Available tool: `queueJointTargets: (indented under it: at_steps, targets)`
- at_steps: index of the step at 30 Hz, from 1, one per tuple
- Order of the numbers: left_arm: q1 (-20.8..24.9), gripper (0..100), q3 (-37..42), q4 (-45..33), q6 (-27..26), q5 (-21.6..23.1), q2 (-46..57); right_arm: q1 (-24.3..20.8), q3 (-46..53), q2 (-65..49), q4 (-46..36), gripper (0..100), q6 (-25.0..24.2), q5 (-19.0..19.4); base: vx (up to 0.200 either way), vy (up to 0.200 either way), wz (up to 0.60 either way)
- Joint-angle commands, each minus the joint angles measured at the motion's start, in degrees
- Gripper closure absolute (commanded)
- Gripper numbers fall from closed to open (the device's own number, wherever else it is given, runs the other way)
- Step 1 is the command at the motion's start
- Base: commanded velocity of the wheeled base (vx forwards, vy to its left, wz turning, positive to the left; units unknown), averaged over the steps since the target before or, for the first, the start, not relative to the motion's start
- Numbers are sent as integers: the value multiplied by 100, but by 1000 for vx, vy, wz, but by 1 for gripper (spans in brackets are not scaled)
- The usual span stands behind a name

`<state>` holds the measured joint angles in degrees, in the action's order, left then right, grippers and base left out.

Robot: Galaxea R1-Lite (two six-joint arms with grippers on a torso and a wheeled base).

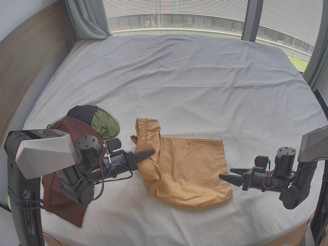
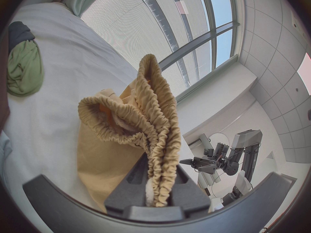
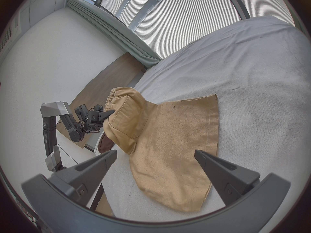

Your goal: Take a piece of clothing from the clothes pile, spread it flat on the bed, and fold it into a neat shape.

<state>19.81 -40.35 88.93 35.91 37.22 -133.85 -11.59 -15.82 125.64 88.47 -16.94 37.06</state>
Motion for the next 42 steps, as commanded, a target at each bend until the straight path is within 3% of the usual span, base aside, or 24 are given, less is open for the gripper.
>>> queueJointTargets:
  at_steps: [1, 15, 30, 42]
  targets:
    - [120, 100, -96, 1, 39, -13, -53, -1, -17, -30, 4, 0, -2, 3, 0, 0, 0]
    - [515, 100, -324, 1, 258, -171, -97, 17, -61, -39, 4, 0, -11, 3, 0, 0, 0]
    - [963, 100, -746, 1, 1181, -180, -194, 78, -132, -110, 4, 0, -28, 3, 0, 0, 0]
    - [1315, 100, -1194, 10, 1225, -461, -756, 193, -193, -197, 4, 0, -46, 3, 0, 0, 0]
